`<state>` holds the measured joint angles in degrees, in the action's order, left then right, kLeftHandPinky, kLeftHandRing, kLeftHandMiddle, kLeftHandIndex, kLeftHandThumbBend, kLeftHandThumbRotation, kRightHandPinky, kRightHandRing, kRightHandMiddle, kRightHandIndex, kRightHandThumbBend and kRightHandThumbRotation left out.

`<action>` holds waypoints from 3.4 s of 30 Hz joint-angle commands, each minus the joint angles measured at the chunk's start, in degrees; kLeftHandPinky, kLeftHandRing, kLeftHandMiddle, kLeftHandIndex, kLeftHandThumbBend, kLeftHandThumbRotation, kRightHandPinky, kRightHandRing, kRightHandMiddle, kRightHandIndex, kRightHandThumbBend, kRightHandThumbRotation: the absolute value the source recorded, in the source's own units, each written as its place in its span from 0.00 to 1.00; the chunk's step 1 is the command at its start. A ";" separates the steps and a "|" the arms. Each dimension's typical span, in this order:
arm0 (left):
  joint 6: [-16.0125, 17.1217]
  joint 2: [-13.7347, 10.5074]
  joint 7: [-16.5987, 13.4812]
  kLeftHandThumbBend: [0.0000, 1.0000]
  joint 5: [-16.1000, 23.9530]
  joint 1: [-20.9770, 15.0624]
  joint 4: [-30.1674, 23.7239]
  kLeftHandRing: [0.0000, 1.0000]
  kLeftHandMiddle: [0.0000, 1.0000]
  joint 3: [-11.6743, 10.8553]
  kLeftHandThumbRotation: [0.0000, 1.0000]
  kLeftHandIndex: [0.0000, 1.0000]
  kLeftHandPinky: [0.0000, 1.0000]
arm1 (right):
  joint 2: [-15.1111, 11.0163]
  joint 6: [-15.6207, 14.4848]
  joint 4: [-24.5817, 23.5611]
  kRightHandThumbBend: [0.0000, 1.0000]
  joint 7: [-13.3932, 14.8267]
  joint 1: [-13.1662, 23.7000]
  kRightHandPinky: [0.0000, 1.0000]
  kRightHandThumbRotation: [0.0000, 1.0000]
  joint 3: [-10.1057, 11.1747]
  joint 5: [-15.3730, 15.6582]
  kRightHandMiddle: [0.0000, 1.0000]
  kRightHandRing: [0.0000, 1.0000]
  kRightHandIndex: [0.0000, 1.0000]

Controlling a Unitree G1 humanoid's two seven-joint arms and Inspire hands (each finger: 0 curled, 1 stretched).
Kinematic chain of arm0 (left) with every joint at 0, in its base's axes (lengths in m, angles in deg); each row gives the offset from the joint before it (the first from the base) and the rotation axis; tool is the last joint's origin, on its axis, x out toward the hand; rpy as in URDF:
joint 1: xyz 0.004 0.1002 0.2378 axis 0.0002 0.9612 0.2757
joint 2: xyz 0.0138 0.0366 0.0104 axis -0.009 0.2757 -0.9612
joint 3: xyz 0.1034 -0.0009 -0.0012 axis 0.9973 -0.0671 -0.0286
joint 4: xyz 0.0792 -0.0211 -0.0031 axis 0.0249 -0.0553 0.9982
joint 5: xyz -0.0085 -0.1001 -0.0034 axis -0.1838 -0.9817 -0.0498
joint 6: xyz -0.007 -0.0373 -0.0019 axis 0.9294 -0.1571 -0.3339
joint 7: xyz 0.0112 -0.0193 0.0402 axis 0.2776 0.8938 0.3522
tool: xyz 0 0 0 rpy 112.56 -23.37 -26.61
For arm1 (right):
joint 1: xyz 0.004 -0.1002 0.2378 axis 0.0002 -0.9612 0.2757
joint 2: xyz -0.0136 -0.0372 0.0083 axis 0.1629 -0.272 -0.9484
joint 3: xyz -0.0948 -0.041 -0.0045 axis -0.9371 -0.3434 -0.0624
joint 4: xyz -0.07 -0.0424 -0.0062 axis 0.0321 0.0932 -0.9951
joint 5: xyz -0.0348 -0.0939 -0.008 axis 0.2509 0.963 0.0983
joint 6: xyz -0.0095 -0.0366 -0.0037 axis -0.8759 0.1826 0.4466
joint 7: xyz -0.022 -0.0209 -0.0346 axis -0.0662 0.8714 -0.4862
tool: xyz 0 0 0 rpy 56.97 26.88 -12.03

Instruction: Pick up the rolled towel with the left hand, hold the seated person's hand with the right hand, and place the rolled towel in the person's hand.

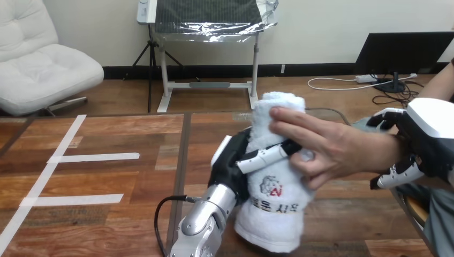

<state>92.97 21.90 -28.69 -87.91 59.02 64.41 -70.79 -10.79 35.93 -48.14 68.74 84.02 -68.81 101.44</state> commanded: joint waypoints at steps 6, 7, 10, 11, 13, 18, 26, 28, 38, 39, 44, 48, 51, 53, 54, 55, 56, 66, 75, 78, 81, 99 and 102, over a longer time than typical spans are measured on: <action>1.79 7.05 5.96 1.00 5.31 -6.77 -7.39 0.79 0.90 4.76 0.47 0.96 0.61 | 0.20 -1.58 -5.30 0.92 -2.46 -0.96 0.83 0.00 0.14 1.25 0.93 0.92 0.88; 1.69 6.97 6.16 1.00 5.42 -6.62 -7.58 0.81 0.92 4.65 0.47 0.97 0.62 | 0.23 -1.61 -5.45 0.92 -2.52 -1.08 0.83 0.00 0.19 1.29 0.93 0.92 0.88; 1.85 6.18 6.93 1.00 6.15 -6.22 -7.97 0.85 0.94 4.52 0.49 0.98 0.65 | 0.35 -2.06 -6.15 0.92 -2.79 -1.46 0.83 0.00 0.09 1.82 0.93 0.92 0.88; 1.93 5.71 7.28 1.00 6.56 -6.12 -8.05 0.86 0.95 4.54 0.49 0.99 0.66 | 0.41 -2.17 -6.35 0.92 -2.86 -1.60 0.83 0.00 0.06 1.94 0.93 0.92 0.88; 1.92 5.25 7.75 1.00 7.12 -5.98 -8.23 0.88 0.96 4.42 0.50 0.99 0.68 | 0.52 -2.32 -6.61 0.92 -3.00 -1.72 0.82 0.00 0.03 2.12 0.93 0.91 0.88; 3.05 3.65 8.94 1.00 8.50 -5.55 -8.40 0.91 0.98 4.21 0.51 1.00 0.73 | 0.87 -2.87 -7.38 0.92 -3.42 -2.11 0.82 0.00 0.09 2.36 0.93 0.91 0.87; 4.15 2.00 8.82 1.00 10.31 -4.65 -8.85 0.91 0.97 3.32 0.50 1.00 0.77 | 1.38 -3.81 -8.87 0.92 -3.73 -2.71 0.83 0.00 0.19 2.77 0.93 0.91 0.87; 4.24 1.72 8.81 1.00 10.66 -4.39 -9.16 0.91 0.97 3.12 0.50 1.00 0.77 | 1.62 -4.16 -9.27 0.92 -3.74 -2.83 0.83 0.00 0.24 2.85 0.93 0.91 0.87; 3.83 -0.42 9.38 1.00 11.18 -3.38 -10.39 0.92 0.96 1.99 0.48 0.99 0.81 | 2.20 -3.81 -10.80 0.94 -2.67 -3.55 0.83 0.00 0.65 2.77 0.92 0.91 0.85; 3.99 -0.55 9.26 1.00 11.27 -3.32 -10.40 0.92 0.96 1.88 0.48 0.99 0.81 | 2.26 -3.99 -10.98 0.94 -2.78 -3.55 0.83 0.00 0.63 2.86 0.92 0.91 0.85; 4.37 -1.33 9.36 1.00 11.03 -2.72 -10.73 0.92 0.95 1.22 0.47 0.97 0.82 | 2.52 -4.22 -11.86 0.93 -2.82 -3.81 0.83 0.00 0.74 3.01 0.92 0.90 0.85; 4.56 -1.89 9.23 1.00 10.82 -2.03 -11.34 0.90 0.92 0.75 0.46 0.94 0.82 | 2.82 -3.62 -12.54 0.94 -2.02 -4.29 0.83 0.00 1.20 2.71 0.92 0.90 0.85; 5.26 -2.44 8.78 0.99 11.10 -1.21 -12.14 0.87 0.89 0.67 0.45 0.90 0.80 | 3.10 -3.28 -13.23 0.94 -1.51 -4.80 0.82 0.00 1.73 2.62 0.91 0.90 0.84; 5.51 -2.87 8.67 0.99 11.20 -0.56 -13.01 0.86 0.89 0.64 0.45 0.89 0.79 | 3.31 -3.25 -13.81 0.94 -1.34 -5.13 0.82 0.00 2.13 2.64 0.91 0.89 0.83; 5.52 -3.05 8.70 0.98 11.16 -0.28 -13.41 0.86 0.88 0.59 0.45 0.88 0.79 | 3.43 -3.22 -14.02 0.94 -1.25 -5.26 0.82 0.00 2.29 2.65 0.91 0.89 0.83; 5.46 -3.15 8.70 0.98 11.16 -0.03 -13.82 0.86 0.87 0.60 0.45 0.88 0.79 | 3.49 -3.18 -14.25 0.94 -1.24 -5.41 0.81 0.00 2.50 2.63 0.91 0.89 0.83; 5.44 -3.46 8.84 0.98 11.05 0.41 -14.44 0.85 0.87 0.51 0.45 0.87 0.79 | 3.66 -3.18 -14.66 0.94 -1.17 -5.60 0.81 0.00 2.76 2.59 0.91 0.89 0.83; 5.45 -5.44 9.65 0.95 10.26 3.66 -18.54 0.83 0.84 -0.39 0.45 0.84 0.79 | 5.11 -2.72 -17.42 0.93 -0.19 -7.09 0.80 0.00 4.47 2.17 0.90 0.89 0.82; 6.88 -7.62 9.45 0.92 11.08 6.56 -21.86 0.81 0.83 -0.71 0.44 0.83 0.77 | 6.96 -2.11 -20.03 0.92 0.62 -8.57 0.81 0.00 6.31 1.60 0.90 0.89 0.81; 7.10 -8.17 9.41 0.91 10.86 7.44 -22.81 0.80 0.82 -0.93 0.44 0.83 0.76 | 7.63 -1.67 -20.73 0.92 1.36 -9.16 0.80 0.00 6.88 1.45 0.90 0.89 0.81; 7.65 -8.81 9.04 0.91 11.06 8.34 -23.71 0.80 0.82 -1.08 0.44 0.83 0.76 | 8.32 -1.59 -21.59 0.91 1.63 -9.70 0.80 0.00 7.37 1.53 0.89 0.89 0.81; 11.82 -11.57 6.89 0.92 10.53 13.47 -27.72 0.80 0.82 -3.13 0.45 0.83 0.74 | 12.33 -1.40 -26.71 0.90 3.00 -12.29 0.80 0.00 8.67 2.21 0.90 0.89 0.81; 12.47 -11.90 6.75 0.91 10.59 14.01 -28.11 0.80 0.82 -3.48 0.45 0.83 0.75 | 12.76 -1.34 -27.44 0.90 2.98 -12.56 0.80 0.00 8.84 2.38 0.89 0.89 0.80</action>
<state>103.10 10.94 -21.48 -76.63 73.88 40.00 -73.11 0.87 33.80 -72.33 70.05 70.25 -62.13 103.33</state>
